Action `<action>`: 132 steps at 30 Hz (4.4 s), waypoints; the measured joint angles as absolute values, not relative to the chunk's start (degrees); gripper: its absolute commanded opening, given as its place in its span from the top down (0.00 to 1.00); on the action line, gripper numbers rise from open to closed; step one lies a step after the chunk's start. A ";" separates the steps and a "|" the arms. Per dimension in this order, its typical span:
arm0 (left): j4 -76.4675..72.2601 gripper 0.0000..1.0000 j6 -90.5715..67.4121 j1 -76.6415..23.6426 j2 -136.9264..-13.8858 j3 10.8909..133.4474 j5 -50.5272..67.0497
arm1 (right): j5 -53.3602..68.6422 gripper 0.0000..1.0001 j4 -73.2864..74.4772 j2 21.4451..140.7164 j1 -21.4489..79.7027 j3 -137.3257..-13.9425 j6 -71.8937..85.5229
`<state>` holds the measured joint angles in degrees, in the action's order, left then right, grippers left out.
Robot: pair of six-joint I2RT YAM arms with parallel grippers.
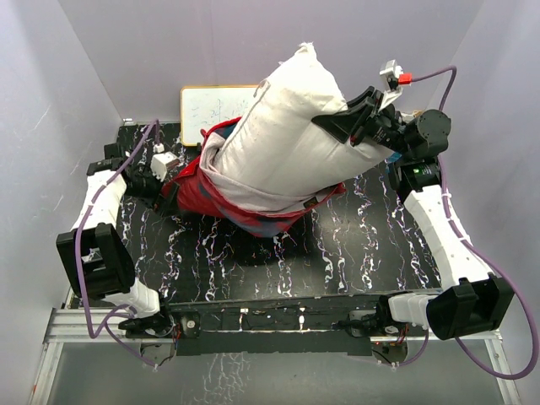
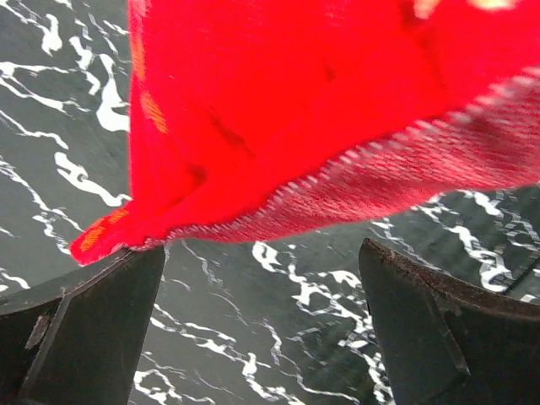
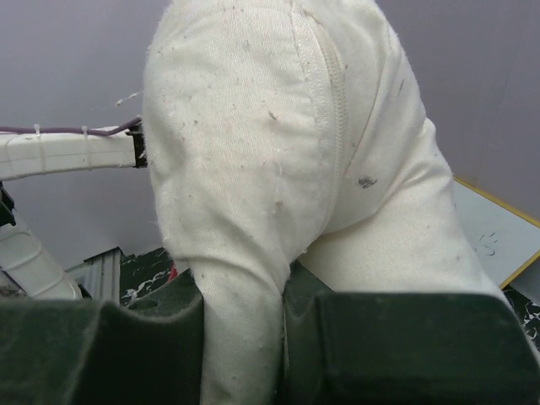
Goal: Remove the pillowcase from the pillow
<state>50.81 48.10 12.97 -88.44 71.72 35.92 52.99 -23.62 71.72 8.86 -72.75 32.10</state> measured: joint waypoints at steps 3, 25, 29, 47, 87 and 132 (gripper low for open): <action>45.12 0.03 49.34 12.97 -88.29 69.08 34.72 | 53.78 0.92 -23.94 71.72 8.82 -72.73 31.99; 35.16 0.15 64.84 14.09 -90.91 64.79 38.89 | 62.96 0.92 -30.63 76.53 8.49 -78.32 39.55; 37.28 0.32 65.95 14.11 -94.06 64.71 41.28 | 63.44 0.92 -32.14 76.58 8.51 -78.32 40.88; 34.24 1.00 45.17 16.43 -97.86 74.91 46.24 | 50.33 0.92 -32.86 76.03 8.51 -78.54 44.36; 29.61 0.07 42.33 33.87 -95.48 83.92 30.94 | -1.34 0.92 -7.33 57.98 8.05 -70.59 30.24; 26.35 1.00 43.18 -22.09 -81.21 44.82 11.55 | 10.98 0.92 1.96 66.24 2.09 -74.17 30.81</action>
<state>26.35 43.18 -22.09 -81.21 44.82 11.55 10.98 1.96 66.24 2.09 -74.17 30.81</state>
